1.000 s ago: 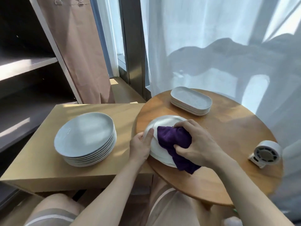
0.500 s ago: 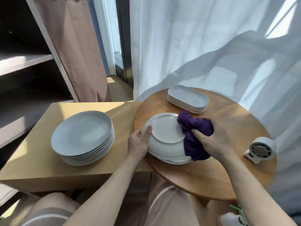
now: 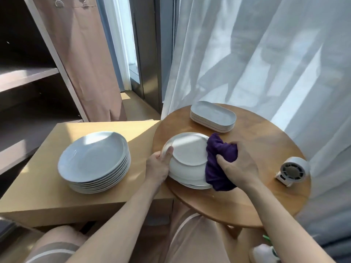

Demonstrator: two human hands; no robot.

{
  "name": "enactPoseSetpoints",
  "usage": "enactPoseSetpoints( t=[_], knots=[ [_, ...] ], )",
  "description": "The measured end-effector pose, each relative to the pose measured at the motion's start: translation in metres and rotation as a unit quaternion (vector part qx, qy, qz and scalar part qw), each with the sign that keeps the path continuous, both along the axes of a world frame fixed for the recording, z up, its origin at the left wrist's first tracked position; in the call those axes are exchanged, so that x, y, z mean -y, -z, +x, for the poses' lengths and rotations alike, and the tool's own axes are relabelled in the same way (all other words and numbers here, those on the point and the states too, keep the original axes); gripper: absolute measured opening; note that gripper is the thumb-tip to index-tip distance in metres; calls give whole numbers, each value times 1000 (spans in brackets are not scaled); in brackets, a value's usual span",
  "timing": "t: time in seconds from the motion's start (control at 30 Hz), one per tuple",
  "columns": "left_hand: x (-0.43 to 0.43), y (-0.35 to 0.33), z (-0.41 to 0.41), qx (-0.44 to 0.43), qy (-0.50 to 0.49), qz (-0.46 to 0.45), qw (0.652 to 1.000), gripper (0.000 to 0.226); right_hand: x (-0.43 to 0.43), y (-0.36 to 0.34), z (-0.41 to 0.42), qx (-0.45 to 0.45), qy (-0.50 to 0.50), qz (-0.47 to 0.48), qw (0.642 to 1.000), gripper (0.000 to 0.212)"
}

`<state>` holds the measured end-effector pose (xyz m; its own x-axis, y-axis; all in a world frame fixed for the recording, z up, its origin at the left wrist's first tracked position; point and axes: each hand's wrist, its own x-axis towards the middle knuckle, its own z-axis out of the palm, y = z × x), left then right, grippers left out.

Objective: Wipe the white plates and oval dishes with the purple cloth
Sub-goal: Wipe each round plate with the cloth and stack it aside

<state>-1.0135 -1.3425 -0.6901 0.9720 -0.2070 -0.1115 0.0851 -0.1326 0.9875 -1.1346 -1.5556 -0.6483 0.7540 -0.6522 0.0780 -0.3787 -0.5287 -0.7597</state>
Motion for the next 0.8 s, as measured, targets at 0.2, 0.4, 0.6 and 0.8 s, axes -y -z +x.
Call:
enactPoseSetpoints(
  t=[0.2, 0.4, 0.6, 0.8],
  knots=[
    [-3, -11, 5, -3, 14, 39, 999, 60, -30, -11, -3, 10, -62, -58, 996, 55],
    [7, -37, 7, -82, 10, -40, 996, 38, -44, -13, -4, 36, -87, -67, 993, 53],
    [10, -51, -1, -184, 9, -138, 973, 51, -41, -7, -9, 75, -78, -57, 992, 49],
    [1, -56, 0, -165, -13, -139, 976, 57, -36, -8, -10, 89, -82, -57, 991, 51]
  ],
)
